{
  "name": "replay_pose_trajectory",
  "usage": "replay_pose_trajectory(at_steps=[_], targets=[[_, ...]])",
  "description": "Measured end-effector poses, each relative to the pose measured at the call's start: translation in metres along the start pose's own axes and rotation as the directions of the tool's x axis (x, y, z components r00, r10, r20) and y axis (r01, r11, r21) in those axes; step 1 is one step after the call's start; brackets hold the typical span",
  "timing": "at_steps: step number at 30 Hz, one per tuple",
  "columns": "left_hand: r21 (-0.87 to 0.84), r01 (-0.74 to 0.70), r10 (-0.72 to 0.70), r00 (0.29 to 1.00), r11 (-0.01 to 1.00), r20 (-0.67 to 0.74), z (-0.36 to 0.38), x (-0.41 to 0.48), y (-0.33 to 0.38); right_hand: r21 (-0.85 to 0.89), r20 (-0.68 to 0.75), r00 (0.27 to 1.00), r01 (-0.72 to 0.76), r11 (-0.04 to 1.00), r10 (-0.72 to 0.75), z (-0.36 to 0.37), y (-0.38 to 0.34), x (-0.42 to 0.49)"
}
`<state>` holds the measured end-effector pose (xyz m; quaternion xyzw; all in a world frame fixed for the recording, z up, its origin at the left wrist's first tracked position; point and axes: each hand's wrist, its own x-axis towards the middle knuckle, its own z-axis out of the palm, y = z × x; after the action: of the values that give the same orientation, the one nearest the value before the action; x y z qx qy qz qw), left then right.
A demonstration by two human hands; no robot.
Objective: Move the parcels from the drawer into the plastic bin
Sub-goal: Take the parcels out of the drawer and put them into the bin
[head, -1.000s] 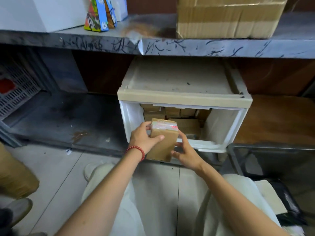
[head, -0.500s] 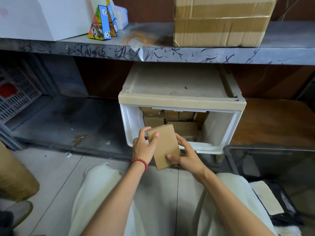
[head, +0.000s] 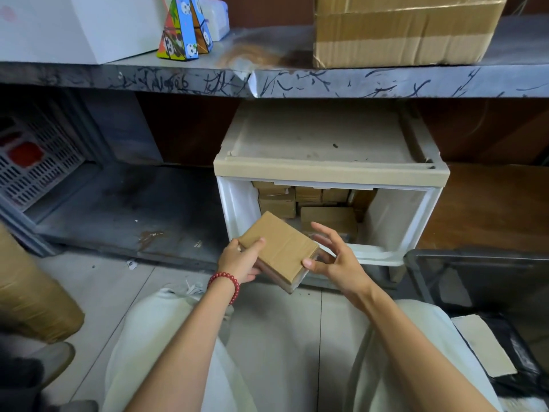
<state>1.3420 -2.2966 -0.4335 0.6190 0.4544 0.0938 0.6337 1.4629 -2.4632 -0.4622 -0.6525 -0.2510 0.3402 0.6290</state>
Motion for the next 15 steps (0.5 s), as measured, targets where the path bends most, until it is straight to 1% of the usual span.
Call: replay_pose_trajectory(at_steps=[2,4,5,7,10,13,15], targets=[[0.017,-0.04,0.04,0.999,0.999,0.033,-0.005,-0.001,0.0,0.01,-0.031,0.999,0.022,1.0,-0.021,-0.001,0.003,0.002],[0.045,-0.105,0.102,0.993,0.993,0.056,-0.008,-0.001,-0.001,0.009,-0.152,0.988,0.023,1.0,-0.022,-0.001,0.007,0.005],[0.061,-0.133,0.129,0.99,0.989,0.065,-0.009,-0.001,-0.002,0.006,-0.227,0.974,0.001,1.0,0.001,0.0,0.009,0.006],[0.117,-0.177,0.167,0.982,0.977,0.088,-0.008,-0.001,-0.006,0.002,-0.357,0.931,-0.084,0.996,0.079,0.001,0.01,0.008],[0.204,-0.237,0.209,0.966,0.95,0.151,-0.004,-0.003,-0.008,0.02,-0.505,0.847,-0.182,0.983,0.167,-0.001,0.01,0.008],[0.191,-0.302,0.272,0.948,0.934,0.166,0.002,-0.005,-0.007,0.035,-0.597,0.776,-0.224,0.974,0.2,-0.005,0.01,0.007],[0.156,-0.33,0.312,0.941,0.931,0.127,0.006,-0.004,-0.008,0.01,-0.609,0.772,-0.223,0.975,0.183,-0.005,0.009,0.006]])
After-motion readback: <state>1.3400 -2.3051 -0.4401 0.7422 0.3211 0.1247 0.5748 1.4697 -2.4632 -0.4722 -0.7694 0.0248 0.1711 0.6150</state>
